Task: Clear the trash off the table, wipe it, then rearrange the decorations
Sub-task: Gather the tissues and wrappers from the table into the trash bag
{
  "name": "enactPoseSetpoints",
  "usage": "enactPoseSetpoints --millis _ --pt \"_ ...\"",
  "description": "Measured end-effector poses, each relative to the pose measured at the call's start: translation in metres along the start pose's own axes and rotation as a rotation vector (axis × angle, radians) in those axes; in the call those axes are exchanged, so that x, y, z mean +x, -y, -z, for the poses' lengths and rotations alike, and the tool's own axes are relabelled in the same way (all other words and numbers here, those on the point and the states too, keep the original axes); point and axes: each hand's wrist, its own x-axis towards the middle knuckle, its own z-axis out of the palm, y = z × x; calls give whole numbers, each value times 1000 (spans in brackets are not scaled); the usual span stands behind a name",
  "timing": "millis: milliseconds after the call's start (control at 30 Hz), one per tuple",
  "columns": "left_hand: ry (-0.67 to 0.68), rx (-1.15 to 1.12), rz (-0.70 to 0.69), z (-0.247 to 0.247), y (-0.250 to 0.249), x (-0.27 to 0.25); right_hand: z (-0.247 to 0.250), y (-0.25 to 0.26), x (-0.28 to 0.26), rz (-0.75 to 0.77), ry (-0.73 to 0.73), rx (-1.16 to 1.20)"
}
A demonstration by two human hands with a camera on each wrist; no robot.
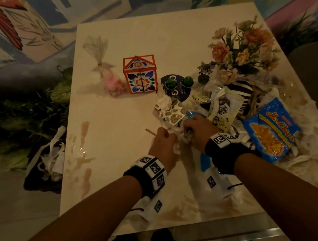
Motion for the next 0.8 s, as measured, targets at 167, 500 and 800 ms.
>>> enactPoseSetpoints --millis 167,500,800 --pt "11 -25 -86 3 13 5 8 -2 -3 15 -77 107" --pt "40 7 -117 4 17 6 50 3 -11 -82 -279 262" --pt "183 321 -185 9 14 5 55 5 -8 -53 -376 324"
